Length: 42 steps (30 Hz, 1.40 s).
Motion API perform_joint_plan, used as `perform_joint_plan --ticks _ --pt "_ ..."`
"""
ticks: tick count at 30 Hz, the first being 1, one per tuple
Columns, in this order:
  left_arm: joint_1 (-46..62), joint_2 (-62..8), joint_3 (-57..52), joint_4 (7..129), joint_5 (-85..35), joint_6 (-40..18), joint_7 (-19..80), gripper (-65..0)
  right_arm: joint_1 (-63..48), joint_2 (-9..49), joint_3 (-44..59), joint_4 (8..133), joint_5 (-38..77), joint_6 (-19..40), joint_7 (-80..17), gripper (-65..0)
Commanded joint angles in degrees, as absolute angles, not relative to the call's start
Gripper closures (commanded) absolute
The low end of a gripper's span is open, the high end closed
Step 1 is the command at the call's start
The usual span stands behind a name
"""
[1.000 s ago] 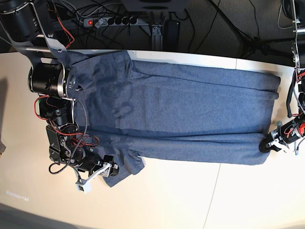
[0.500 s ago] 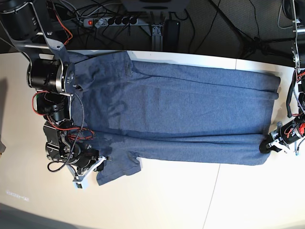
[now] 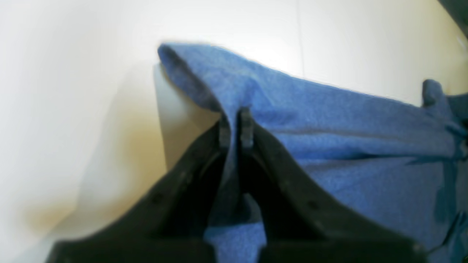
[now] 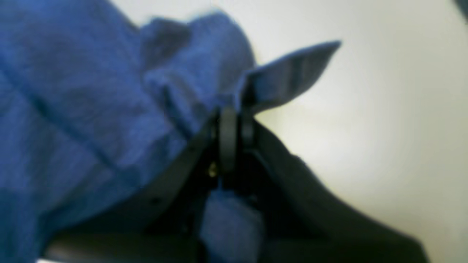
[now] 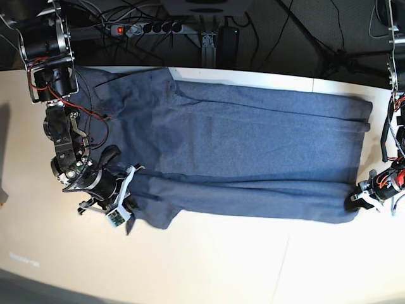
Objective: Fold the T-shirt properly
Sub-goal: 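Fold the held sleeve inward onto the shirt body with right gripper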
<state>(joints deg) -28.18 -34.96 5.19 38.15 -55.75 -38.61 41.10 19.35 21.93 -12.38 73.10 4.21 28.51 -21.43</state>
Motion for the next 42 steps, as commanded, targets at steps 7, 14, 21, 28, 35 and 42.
perform_joint_plan --ticks 7,14,21,28,35,42 --pt "-29.17 -36.05 4.95 38.85 -55.44 -40.00 40.56 0.0 11.64 31.81 -11.97 89.78 4.14 33.19 -19.90 0.0" --pt "-29.17 -36.05 4.95 38.85 -55.77 -40.00 43.42 0.0 6.76 37.50 -11.99 95.61 1.74 32.77 -19.66 0.0" --pt "-29.15 -36.82 4.95 40.07 -63.83 -40.00 52.53 0.0 5.65 38.13 -11.99 95.68 0.91 32.80 -19.70 0.0" --pt "-26.52 -39.33 4.95 47.22 -66.43 -40.00 56.95 0.0 5.02 38.33 -12.43 95.68 0.82 32.80 -19.94 0.0" --pt "-17.21 -42.26 4.95 60.66 -66.41 -40.00 58.11 0.0 4.86 38.41 -12.62 95.24 1.04 32.82 -20.18 0.0" --pt "-12.95 -42.41 4.95 65.28 -64.86 -40.00 58.08 0.0 4.84 38.41 -12.62 95.24 3.25 32.82 -22.76 0.0"
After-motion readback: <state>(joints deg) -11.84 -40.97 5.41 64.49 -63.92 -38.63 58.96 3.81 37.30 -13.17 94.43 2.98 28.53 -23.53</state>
